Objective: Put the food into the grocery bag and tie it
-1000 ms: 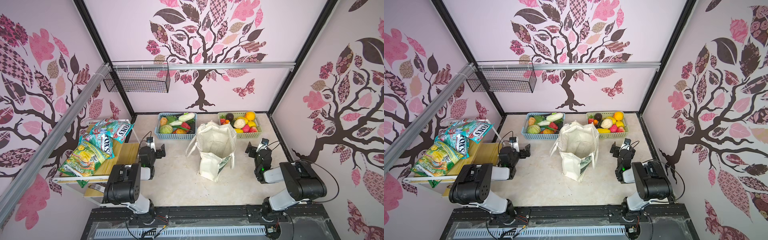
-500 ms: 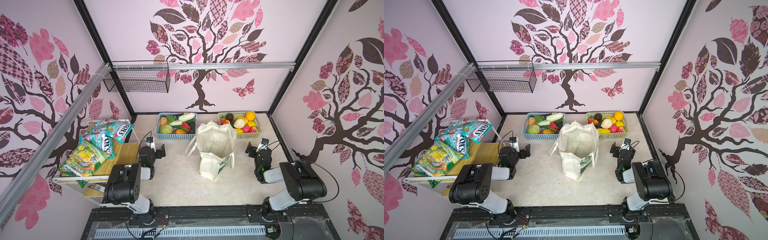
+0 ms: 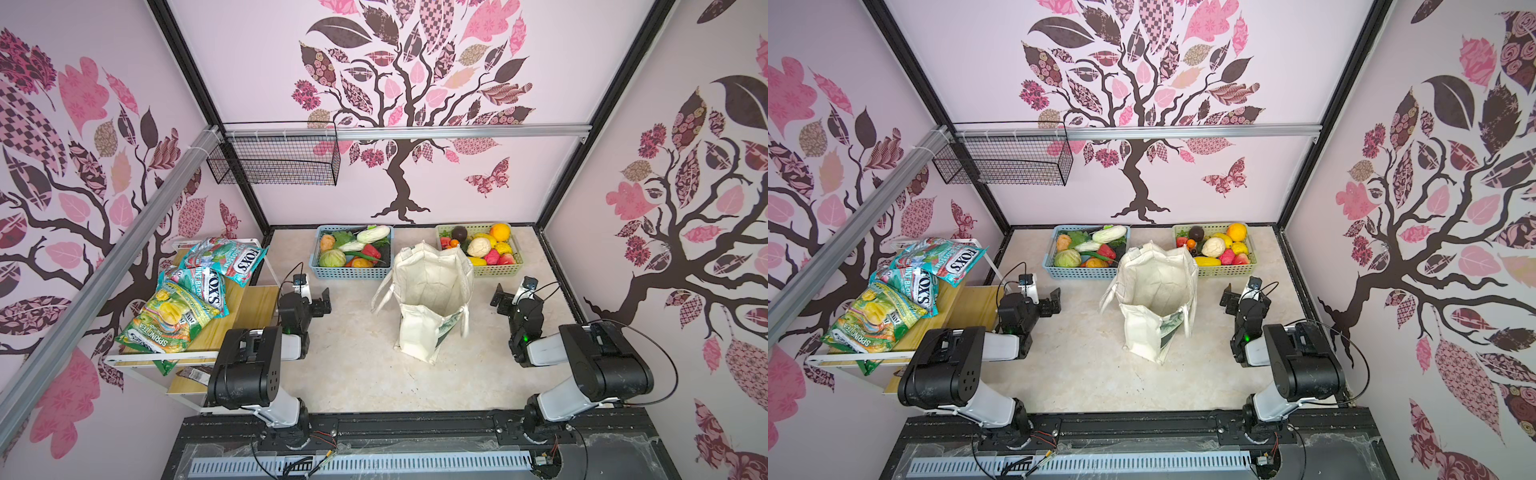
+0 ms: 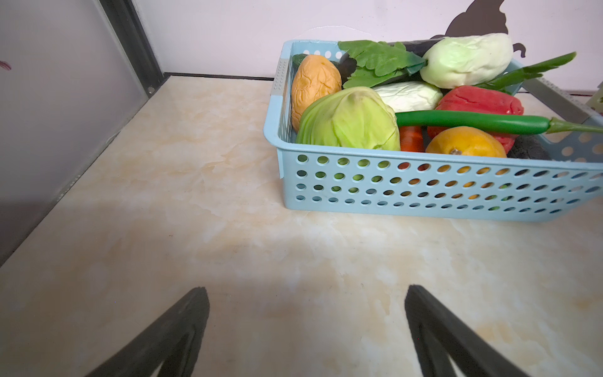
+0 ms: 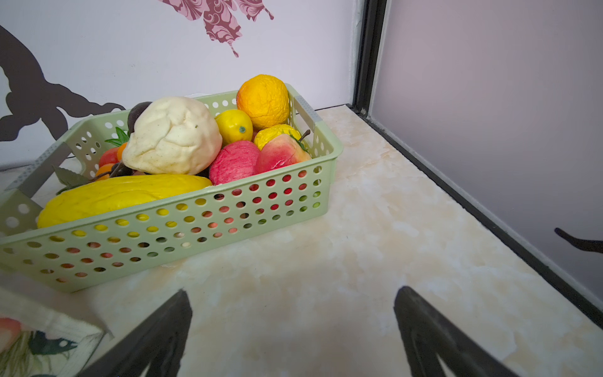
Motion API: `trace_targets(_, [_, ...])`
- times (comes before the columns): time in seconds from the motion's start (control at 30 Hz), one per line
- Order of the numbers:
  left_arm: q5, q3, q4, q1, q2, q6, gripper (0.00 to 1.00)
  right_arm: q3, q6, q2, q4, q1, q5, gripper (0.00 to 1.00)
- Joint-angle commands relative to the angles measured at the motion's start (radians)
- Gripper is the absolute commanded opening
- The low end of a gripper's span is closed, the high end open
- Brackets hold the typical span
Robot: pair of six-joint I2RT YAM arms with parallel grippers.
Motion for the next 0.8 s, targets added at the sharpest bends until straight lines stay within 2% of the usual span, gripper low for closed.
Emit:
trace_targets(0.0, [-0.01,0.018,0.018,0.0,-0.009,0.003,0.97,0.011,-0.003,0.0,0.022,0.006,0.001,0.99])
trace_targets(0.47, [-0.005,0.038,-0.034,-0.004,-0.03,0.009,0.97,0.011,-0.003,-0.002,0.019,0.005,0.001,1.0])
trace_targets(0.57, [-0.046,0.155,-0.287,-0.017,-0.082,0.012,0.97,0.018,0.01,-0.027,-0.013,0.005,0.013,1.0])
trace_targets(0.67, [-0.134,0.215,-0.392,-0.058,-0.107,0.028,0.97,0.035,-0.014,-0.057,-0.04,0.013,0.02,1.0])
trace_targets(0.77, [-0.208,0.226,-0.415,-0.118,-0.138,0.072,0.97,0.157,0.018,-0.174,-0.367,0.013,0.04,1.0])
